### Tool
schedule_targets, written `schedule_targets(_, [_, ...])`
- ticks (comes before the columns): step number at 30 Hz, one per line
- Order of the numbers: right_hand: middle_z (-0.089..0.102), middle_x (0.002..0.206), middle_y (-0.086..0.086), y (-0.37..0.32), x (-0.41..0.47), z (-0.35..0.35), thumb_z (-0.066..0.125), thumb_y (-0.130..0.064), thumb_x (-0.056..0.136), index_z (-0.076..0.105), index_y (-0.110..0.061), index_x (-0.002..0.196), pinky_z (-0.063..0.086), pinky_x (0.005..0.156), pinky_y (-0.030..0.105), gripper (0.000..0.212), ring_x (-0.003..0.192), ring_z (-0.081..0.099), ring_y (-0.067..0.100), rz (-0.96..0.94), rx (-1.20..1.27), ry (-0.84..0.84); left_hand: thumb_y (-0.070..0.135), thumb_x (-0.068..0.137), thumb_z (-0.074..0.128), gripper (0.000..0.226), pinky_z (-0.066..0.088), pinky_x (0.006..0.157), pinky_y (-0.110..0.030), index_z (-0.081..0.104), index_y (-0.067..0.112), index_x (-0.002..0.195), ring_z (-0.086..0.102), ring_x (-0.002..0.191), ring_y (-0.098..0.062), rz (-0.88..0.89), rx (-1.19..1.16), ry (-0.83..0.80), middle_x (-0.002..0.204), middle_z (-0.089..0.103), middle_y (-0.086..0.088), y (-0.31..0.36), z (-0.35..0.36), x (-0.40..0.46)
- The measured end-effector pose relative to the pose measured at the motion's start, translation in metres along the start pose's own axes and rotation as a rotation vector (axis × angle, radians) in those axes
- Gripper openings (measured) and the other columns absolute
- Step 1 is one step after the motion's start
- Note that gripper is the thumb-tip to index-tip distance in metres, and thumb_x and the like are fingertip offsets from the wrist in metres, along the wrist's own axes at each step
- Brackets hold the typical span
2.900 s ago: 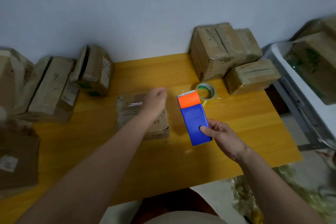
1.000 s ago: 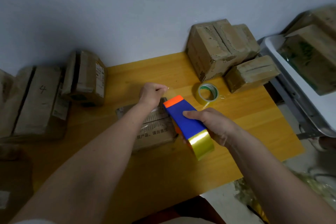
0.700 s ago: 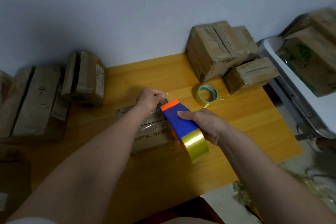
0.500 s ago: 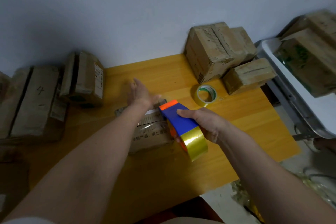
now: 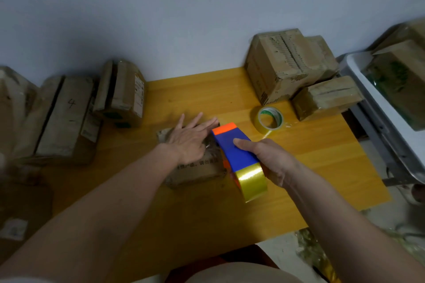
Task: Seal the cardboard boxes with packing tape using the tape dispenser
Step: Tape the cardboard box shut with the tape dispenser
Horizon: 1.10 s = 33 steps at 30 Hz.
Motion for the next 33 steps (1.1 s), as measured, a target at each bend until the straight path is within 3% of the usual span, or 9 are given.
schedule_targets(2, [0.073, 0.088, 0.022, 0.007, -0.001, -0.001, 0.069, -0.034, 0.085, 0.063, 0.006, 0.105, 0.057, 0.077, 0.044, 0.046, 0.08, 0.07, 0.037, -0.018, -0.028, 0.021, 0.024, 0.094, 0.037, 0.077, -0.012, 0.117, -0.056, -0.01, 0.037, 0.153, -0.019, 0.147, -0.014, -0.015, 0.03, 0.003, 0.157, -0.016, 0.023, 0.002, 0.001, 0.0])
schedule_targets(6, [0.072, 0.076, 0.015, 0.025, -0.01, -0.001, 0.068, -0.035, 0.087, 0.068, 0.004, 0.095, 0.052, 0.06, 0.031, 0.04, 0.063, 0.066, 0.025, -0.036, -0.076, 0.041, 0.028, 0.097, 0.034, 0.074, -0.01, 0.117, -0.057, -0.016, 0.038, 0.151, -0.021, 0.146, -0.015, -0.038, 0.052, 0.008, 0.157, -0.018, 0.022, 0.001, 0.003, -0.001])
schedule_targets(13, [0.073, 0.078, 0.012, 0.059, -0.031, 0.0, 0.063, -0.036, 0.089, 0.07, -0.002, 0.088, 0.05, 0.057, 0.028, 0.034, 0.064, 0.068, 0.023, -0.062, -0.042, -0.004, 0.03, 0.098, 0.034, 0.075, -0.009, 0.117, -0.057, -0.019, 0.037, 0.15, -0.022, 0.146, -0.017, -0.07, 0.073, -0.017, 0.155, -0.022, 0.021, 0.005, 0.005, -0.006])
schedule_targets(18, [0.075, 0.093, 0.012, 0.087, -0.039, -0.002, 0.061, -0.037, 0.091, 0.069, -0.004, 0.103, 0.055, 0.082, 0.046, 0.036, 0.087, 0.071, 0.032, -0.077, -0.037, -0.017, 0.03, 0.098, 0.035, 0.076, -0.009, 0.117, -0.057, -0.02, 0.037, 0.149, -0.023, 0.146, -0.019, -0.084, 0.101, -0.038, 0.155, -0.022, 0.021, 0.005, 0.004, -0.008])
schedule_targets(29, [0.074, 0.1, 0.007, 0.119, -0.03, -0.006, 0.06, -0.032, 0.091, 0.068, -0.008, 0.107, 0.052, 0.081, 0.034, 0.029, 0.094, 0.07, 0.024, -0.035, 0.003, -0.093, 0.04, 0.099, 0.033, 0.072, -0.008, 0.116, -0.059, -0.019, 0.036, 0.15, -0.027, 0.144, -0.027, -0.204, 0.141, -0.085, 0.159, -0.023, 0.01, 0.012, 0.001, -0.012])
schedule_targets(33, [0.074, 0.101, 0.005, 0.128, -0.026, -0.008, 0.06, -0.029, 0.091, 0.067, -0.01, 0.108, 0.051, 0.083, 0.032, 0.027, 0.095, 0.07, 0.021, -0.03, -0.003, -0.12, 0.035, 0.1, 0.033, 0.074, -0.006, 0.119, -0.054, -0.021, 0.028, 0.15, -0.023, 0.145, -0.023, -0.139, 0.061, 0.074, 0.16, -0.019, 0.004, 0.023, -0.002, -0.03])
Point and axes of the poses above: each hand's wrist, its own x-axis towards the middle knuckle, its own z-axis out of the palm, y = z × x, the point moved 8 cm from there along x, towards the middle knuckle
